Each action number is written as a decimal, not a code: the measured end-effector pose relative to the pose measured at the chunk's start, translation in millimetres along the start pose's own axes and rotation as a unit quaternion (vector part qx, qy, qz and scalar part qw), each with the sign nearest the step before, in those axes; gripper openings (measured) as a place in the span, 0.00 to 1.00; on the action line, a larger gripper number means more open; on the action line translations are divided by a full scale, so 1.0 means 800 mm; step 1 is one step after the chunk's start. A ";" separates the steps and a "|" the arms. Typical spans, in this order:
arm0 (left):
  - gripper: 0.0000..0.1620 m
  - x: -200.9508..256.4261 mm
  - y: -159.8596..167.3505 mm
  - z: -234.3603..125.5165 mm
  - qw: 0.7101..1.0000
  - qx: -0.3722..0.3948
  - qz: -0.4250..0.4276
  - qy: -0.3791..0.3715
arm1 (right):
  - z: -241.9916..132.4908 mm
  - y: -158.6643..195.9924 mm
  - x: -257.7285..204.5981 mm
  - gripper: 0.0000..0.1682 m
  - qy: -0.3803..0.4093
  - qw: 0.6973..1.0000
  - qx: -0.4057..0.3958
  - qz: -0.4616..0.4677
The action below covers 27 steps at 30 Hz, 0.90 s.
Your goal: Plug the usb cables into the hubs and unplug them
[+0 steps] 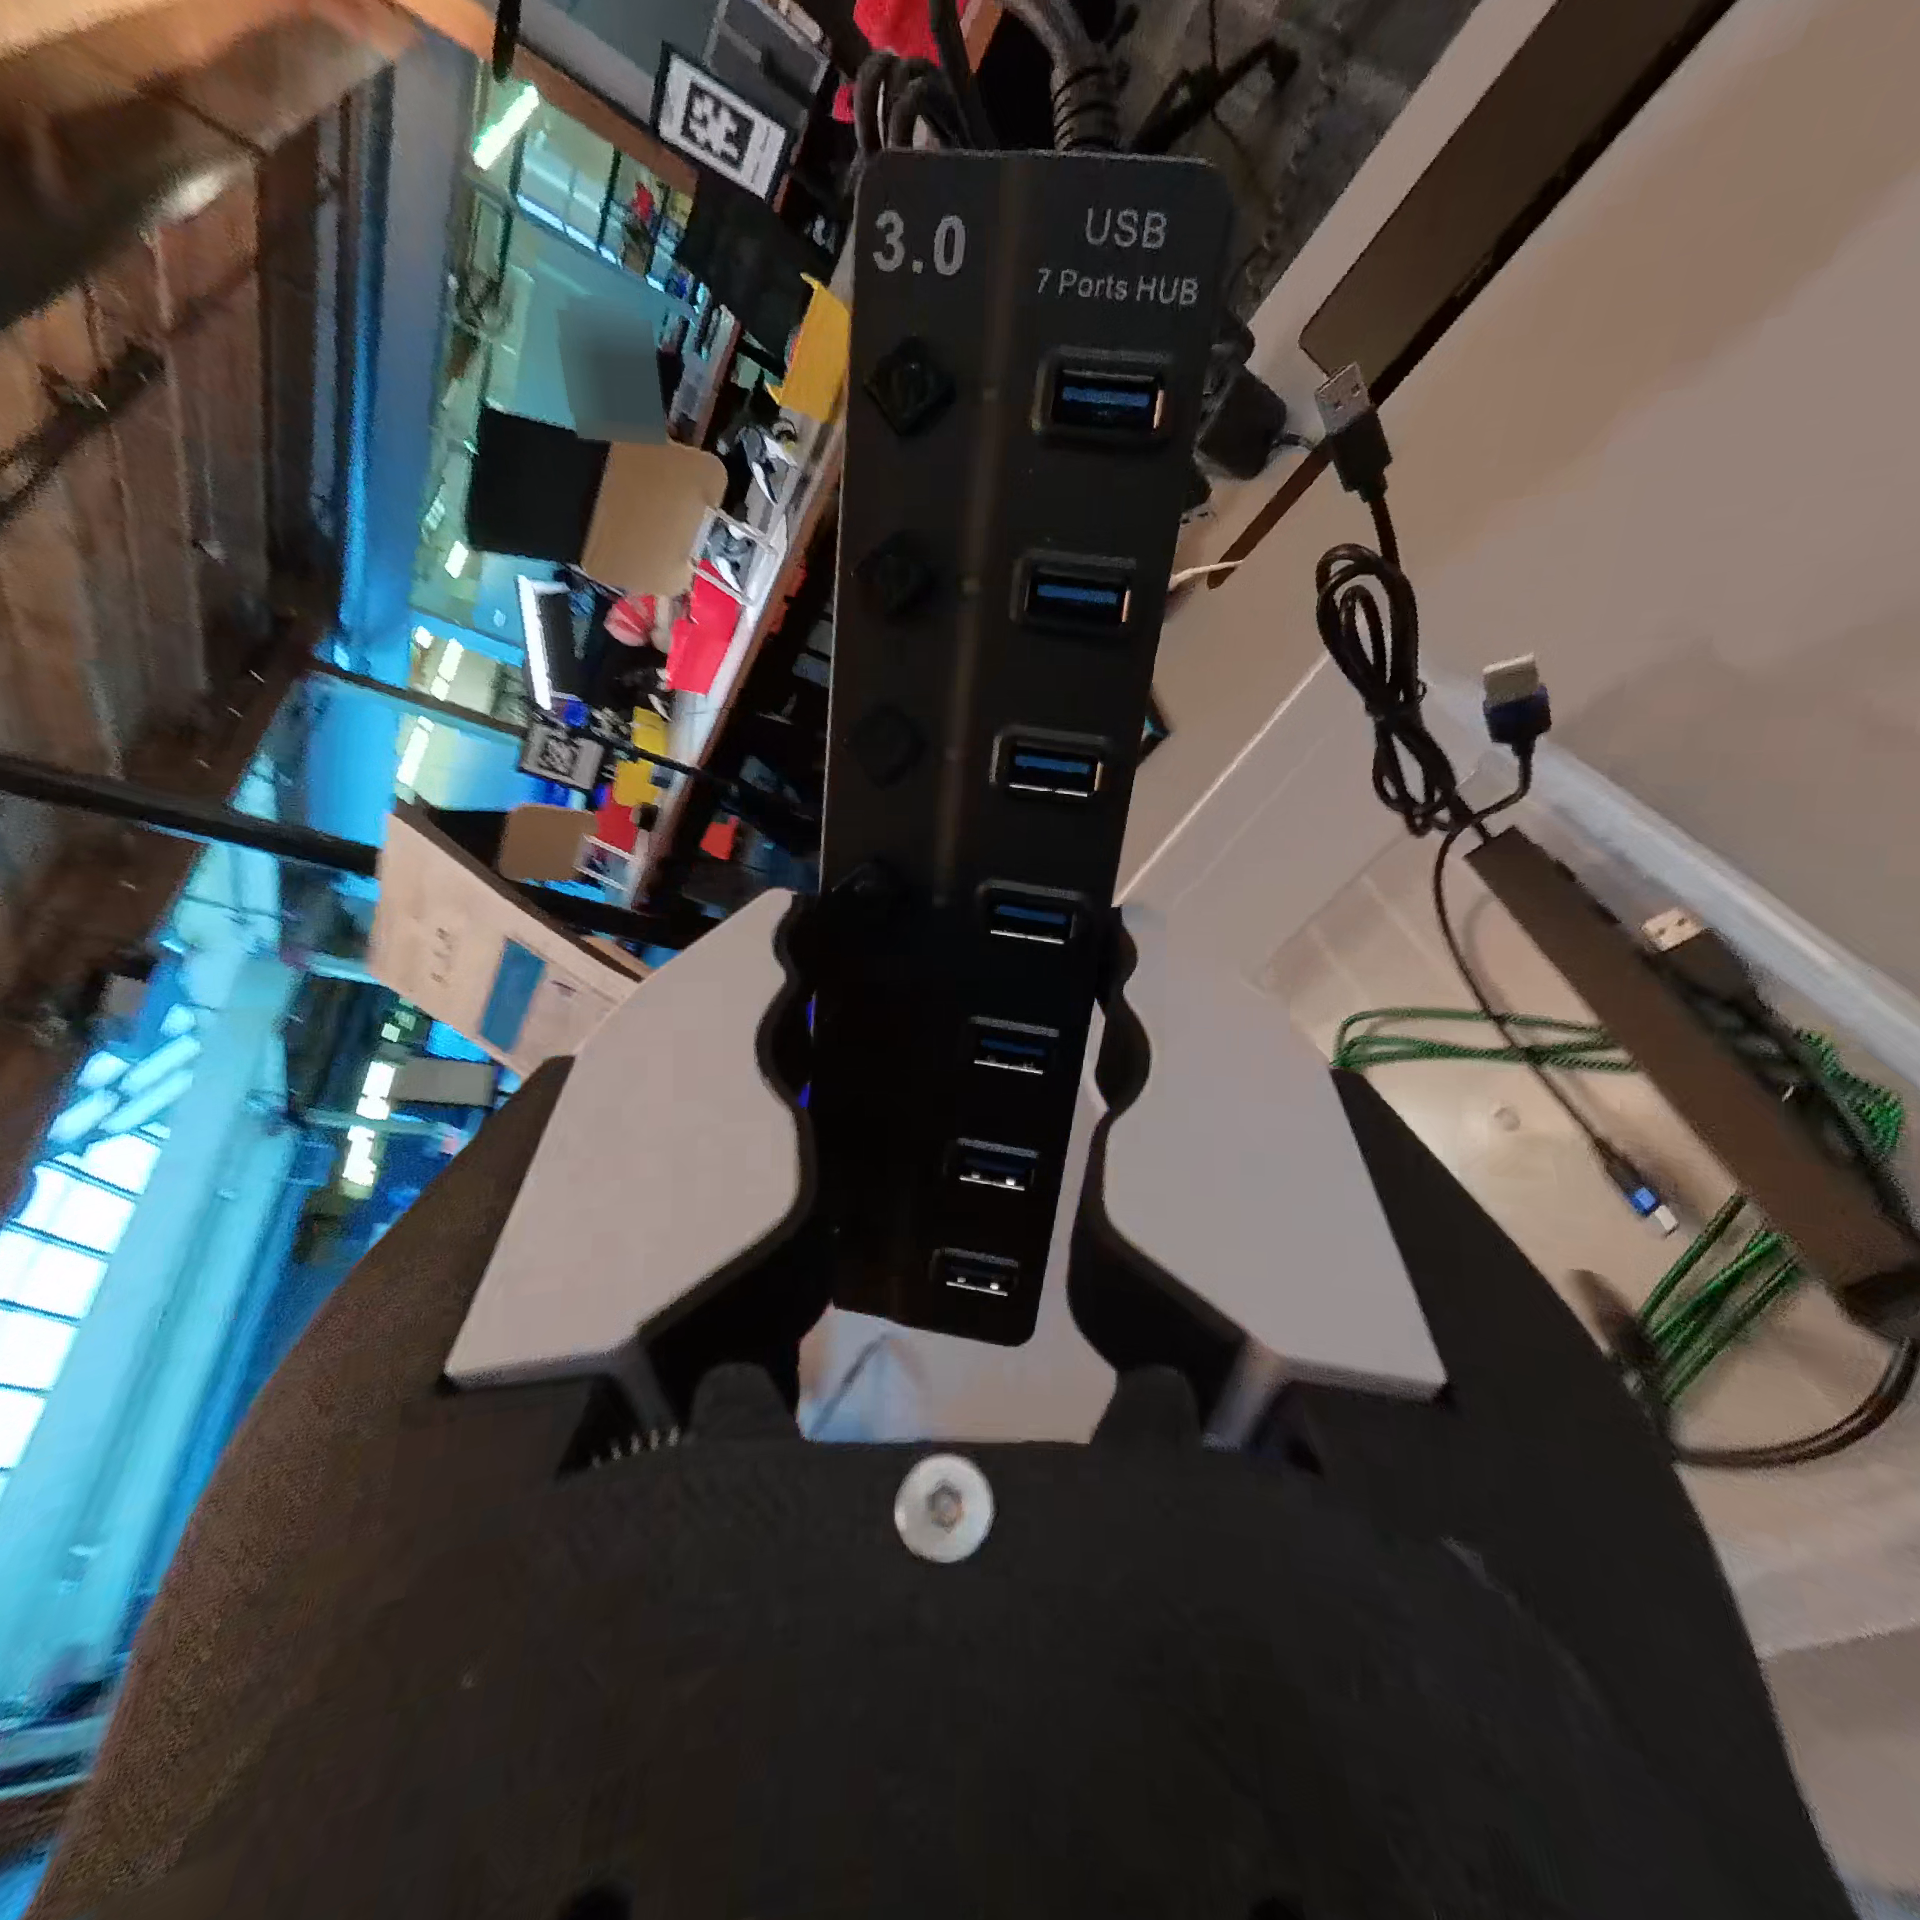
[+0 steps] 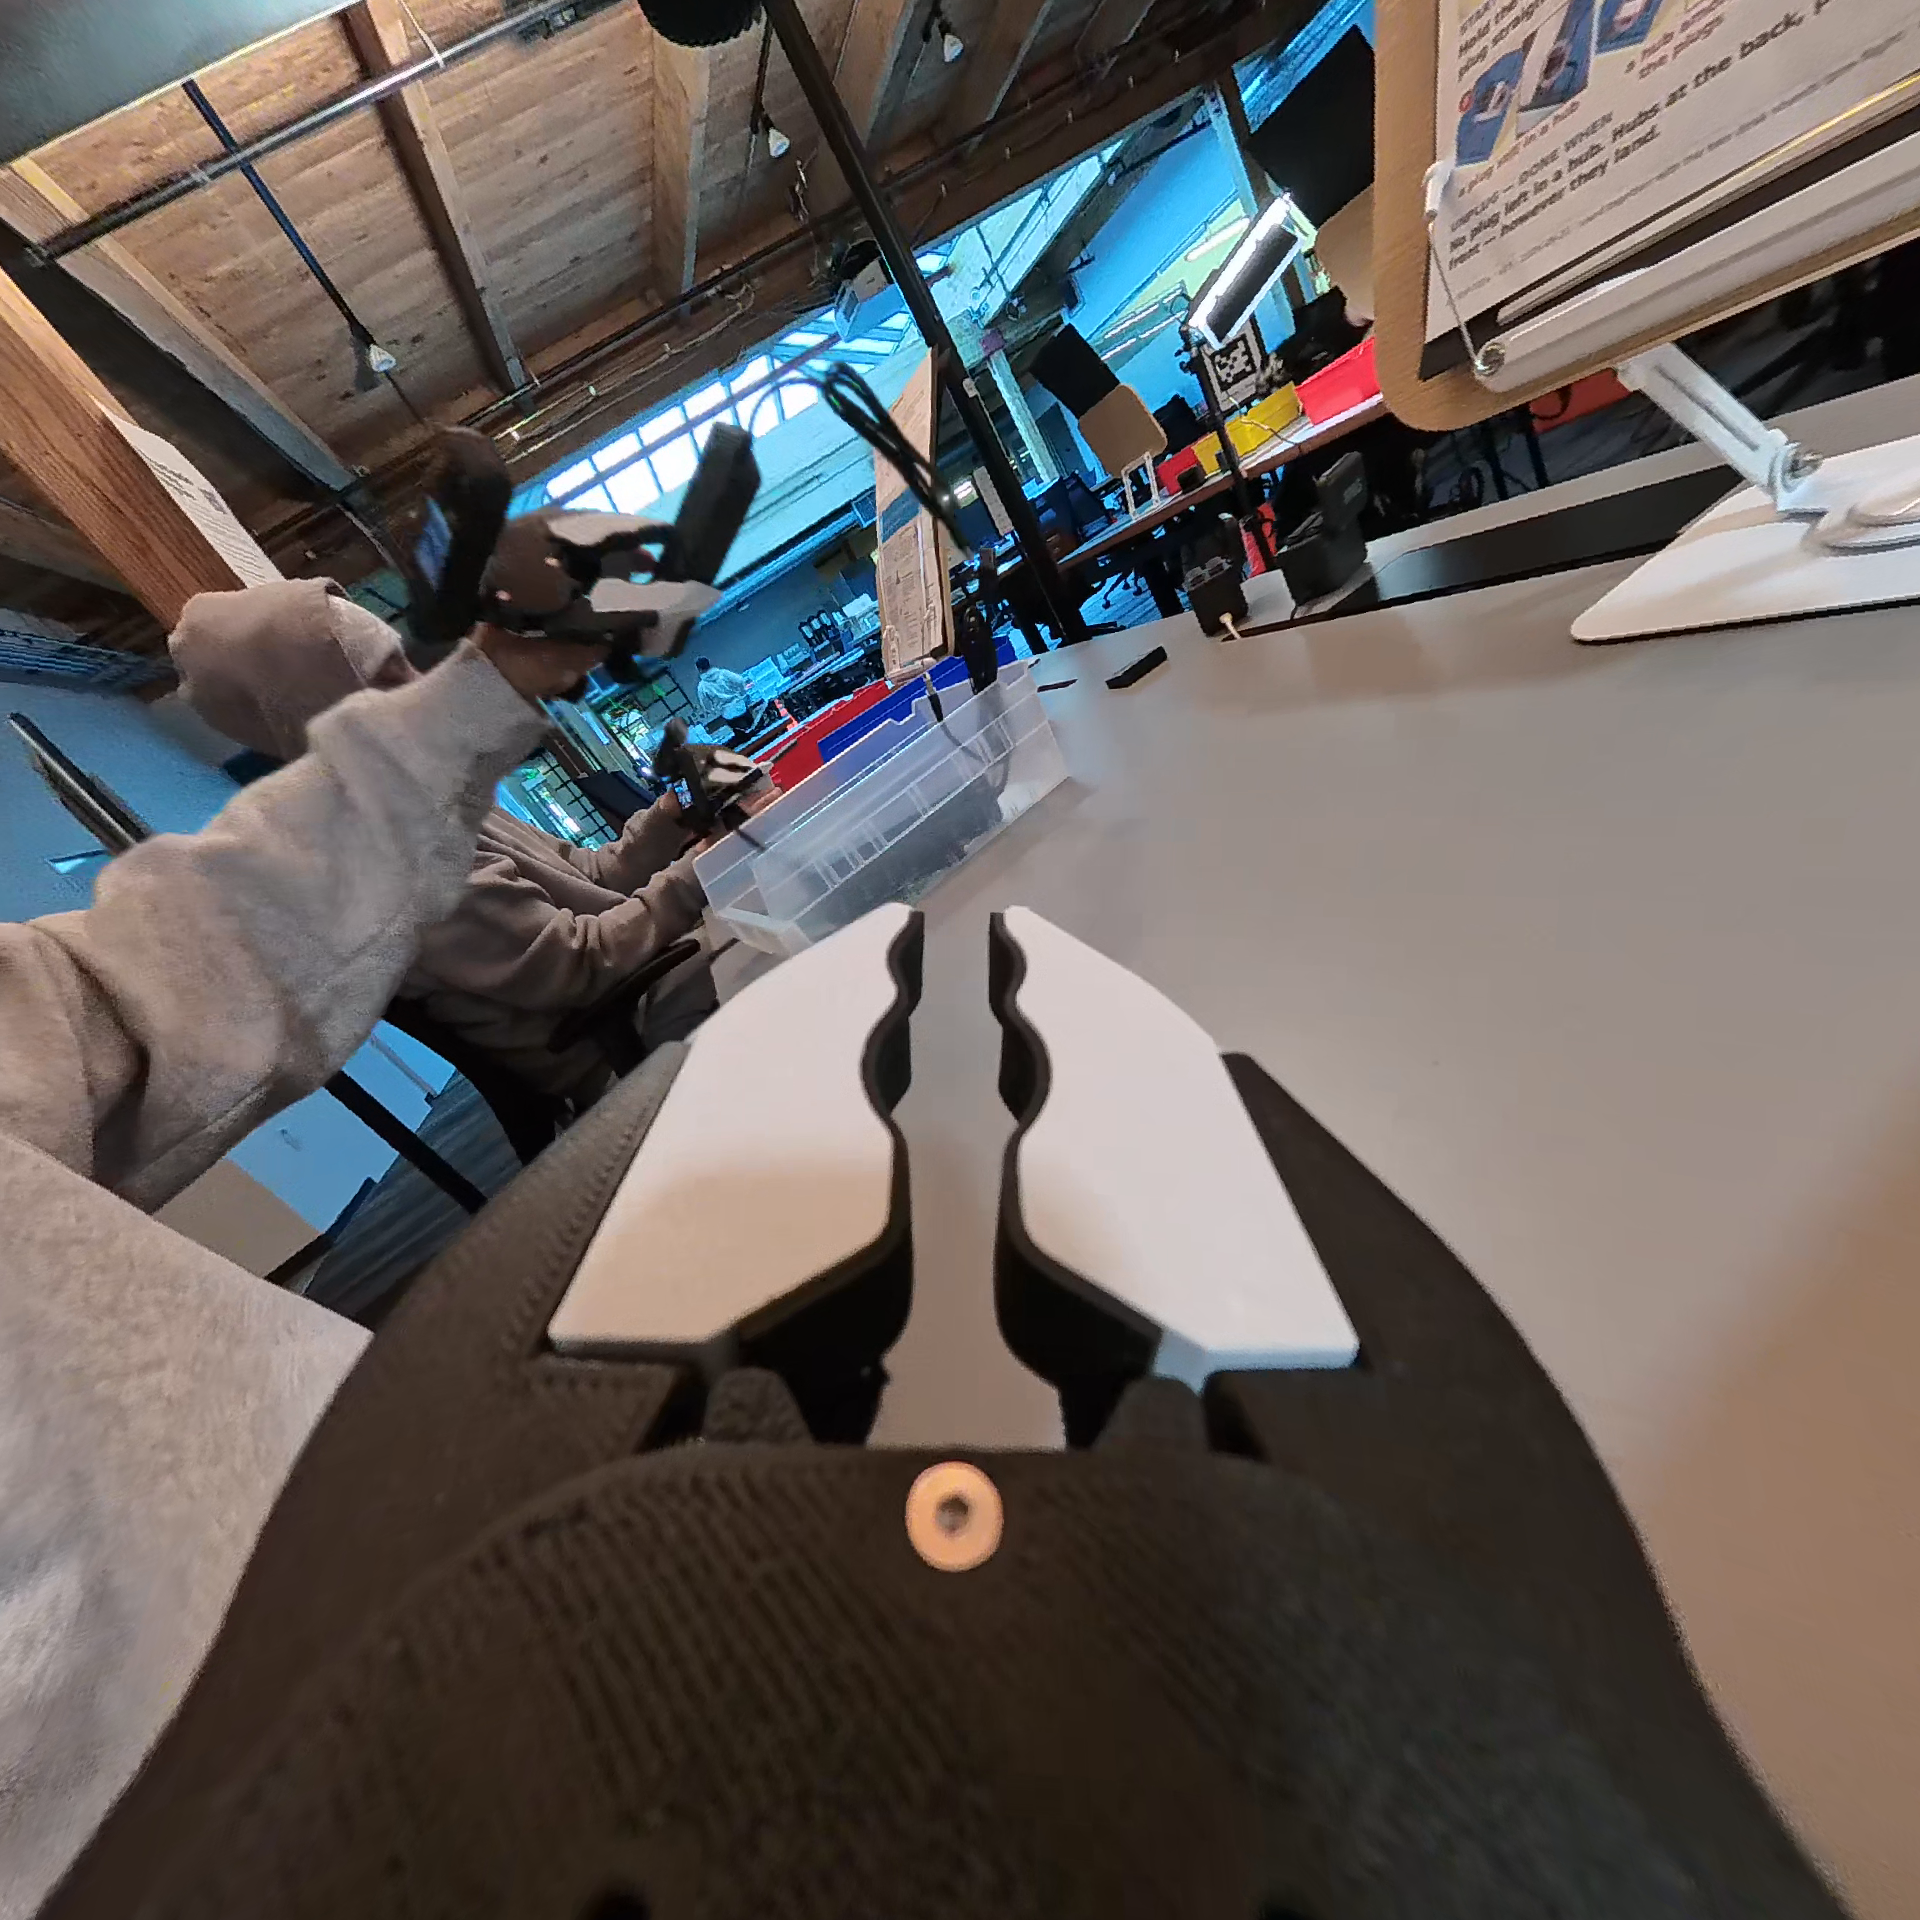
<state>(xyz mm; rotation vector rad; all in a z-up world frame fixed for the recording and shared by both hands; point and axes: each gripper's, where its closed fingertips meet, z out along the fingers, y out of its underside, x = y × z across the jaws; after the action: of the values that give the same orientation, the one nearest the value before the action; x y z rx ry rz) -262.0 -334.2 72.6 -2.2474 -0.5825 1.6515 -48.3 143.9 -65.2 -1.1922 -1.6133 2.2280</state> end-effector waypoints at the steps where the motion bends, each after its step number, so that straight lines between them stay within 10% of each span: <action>1: 0.34 0.005 0.007 0.012 1.000 -0.002 -0.024 0.006 | 0.000 0.000 -0.001 0.07 -0.001 1.000 0.001 0.003; 11: 0.32 0.026 -0.008 0.017 0.970 0.088 -0.225 0.042 | -0.004 0.003 0.009 0.08 0.007 1.000 0.003 0.025; 21: 0.31 0.138 -0.194 -0.104 0.899 0.304 -0.280 0.145 | 0.025 0.027 -0.026 0.12 -0.032 0.998 -0.044 -0.033; 27: 0.31 0.311 -0.299 -0.177 0.858 0.396 -0.243 0.220 | 0.042 0.023 -0.068 0.41 -0.071 0.997 0.025 -0.021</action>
<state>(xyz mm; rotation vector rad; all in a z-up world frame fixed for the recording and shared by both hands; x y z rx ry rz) -97.3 -4.4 17.2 -1.5843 -0.2388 0.8398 -27.6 82.6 -49.5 -0.9987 -1.6055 2.3589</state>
